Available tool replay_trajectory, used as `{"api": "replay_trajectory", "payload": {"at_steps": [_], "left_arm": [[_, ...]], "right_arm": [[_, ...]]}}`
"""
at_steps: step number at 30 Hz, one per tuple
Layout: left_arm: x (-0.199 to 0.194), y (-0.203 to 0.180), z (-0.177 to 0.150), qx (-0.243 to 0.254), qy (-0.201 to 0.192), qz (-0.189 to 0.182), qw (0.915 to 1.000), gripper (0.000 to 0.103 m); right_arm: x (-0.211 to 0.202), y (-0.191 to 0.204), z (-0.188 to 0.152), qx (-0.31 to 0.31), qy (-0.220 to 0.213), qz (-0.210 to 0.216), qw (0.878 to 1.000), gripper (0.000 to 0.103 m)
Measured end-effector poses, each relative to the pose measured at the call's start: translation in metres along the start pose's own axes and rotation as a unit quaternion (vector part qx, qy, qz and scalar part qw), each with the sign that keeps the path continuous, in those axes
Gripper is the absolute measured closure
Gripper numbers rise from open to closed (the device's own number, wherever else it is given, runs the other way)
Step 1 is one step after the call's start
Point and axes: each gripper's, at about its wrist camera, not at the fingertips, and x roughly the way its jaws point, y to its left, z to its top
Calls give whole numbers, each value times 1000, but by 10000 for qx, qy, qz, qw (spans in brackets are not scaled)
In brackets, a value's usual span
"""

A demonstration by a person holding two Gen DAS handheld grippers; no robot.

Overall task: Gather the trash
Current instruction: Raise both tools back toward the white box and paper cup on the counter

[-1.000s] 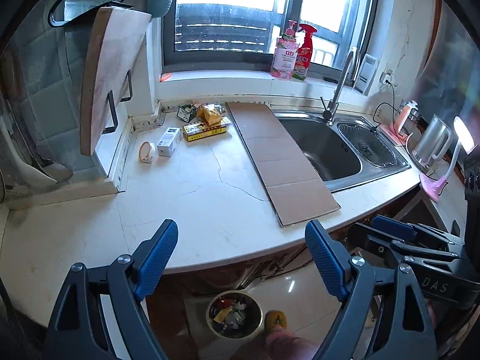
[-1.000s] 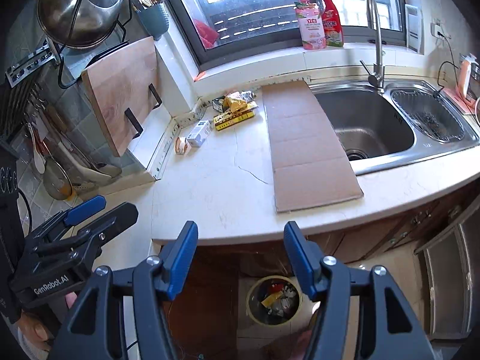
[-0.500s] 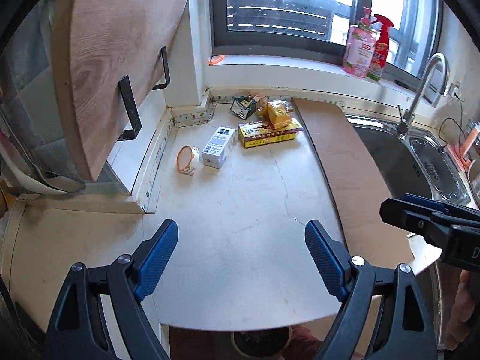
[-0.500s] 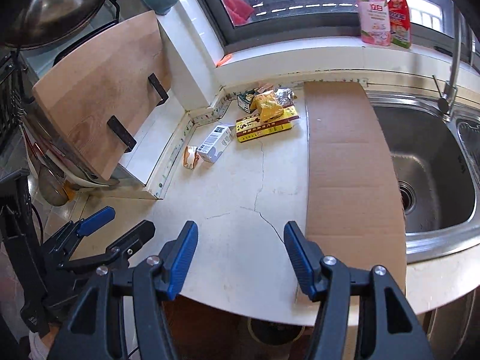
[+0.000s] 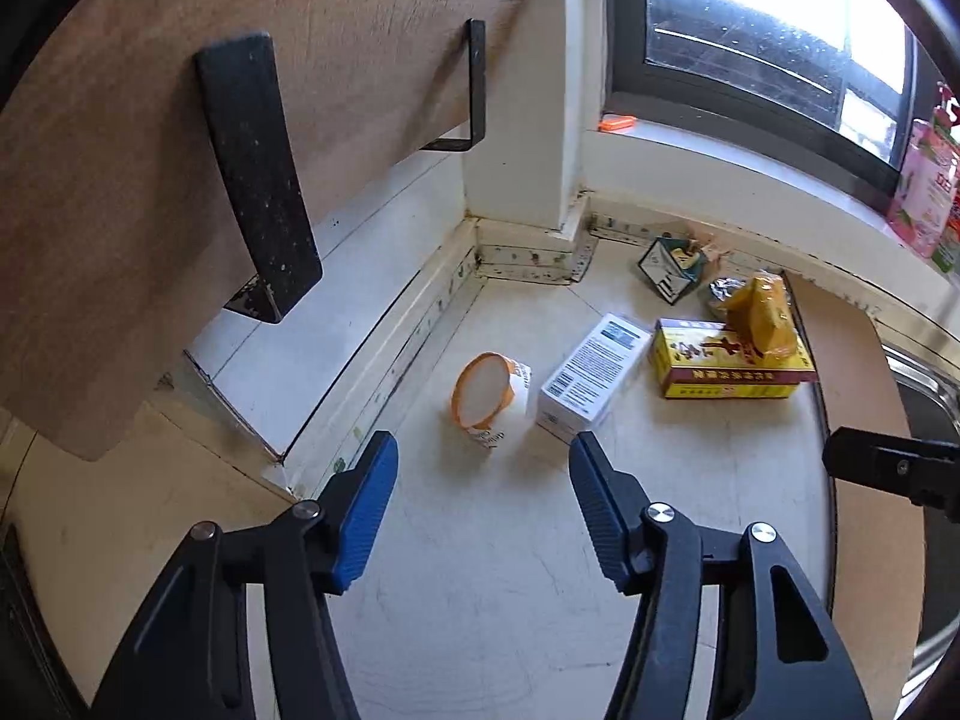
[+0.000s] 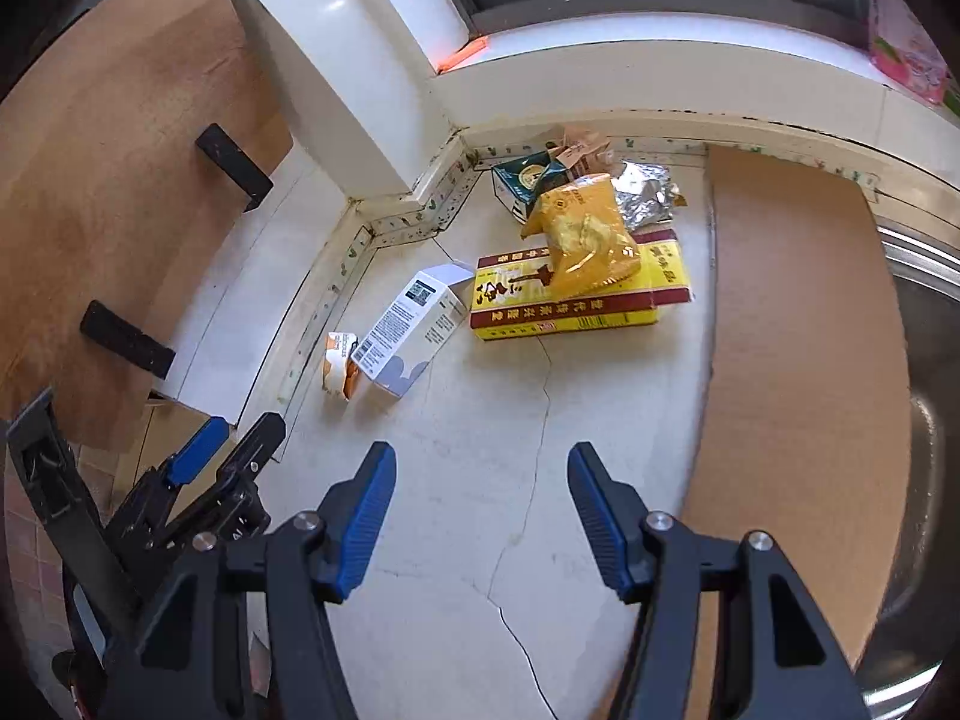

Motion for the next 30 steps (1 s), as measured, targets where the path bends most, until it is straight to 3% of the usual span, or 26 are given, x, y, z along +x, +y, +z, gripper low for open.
{"api": "replay_trajectory", "payload": {"at_steps": [6, 13, 19, 30], "left_arm": [[31, -2, -4, -215, 49, 310, 9993, 62], [44, 3, -7, -458, 97, 452, 9979, 66], [41, 5, -7, -505, 62, 458, 9977, 66], [38, 11, -9, -635, 100, 412, 9971, 66]], "right_arm": [[57, 12, 43, 233, 353, 229, 9988, 43], [103, 26, 74, 590, 599, 352, 9958, 43], [130, 32, 82, 764, 824, 253, 9934, 43], [161, 54, 90, 403, 976, -348, 9938, 43]]}}
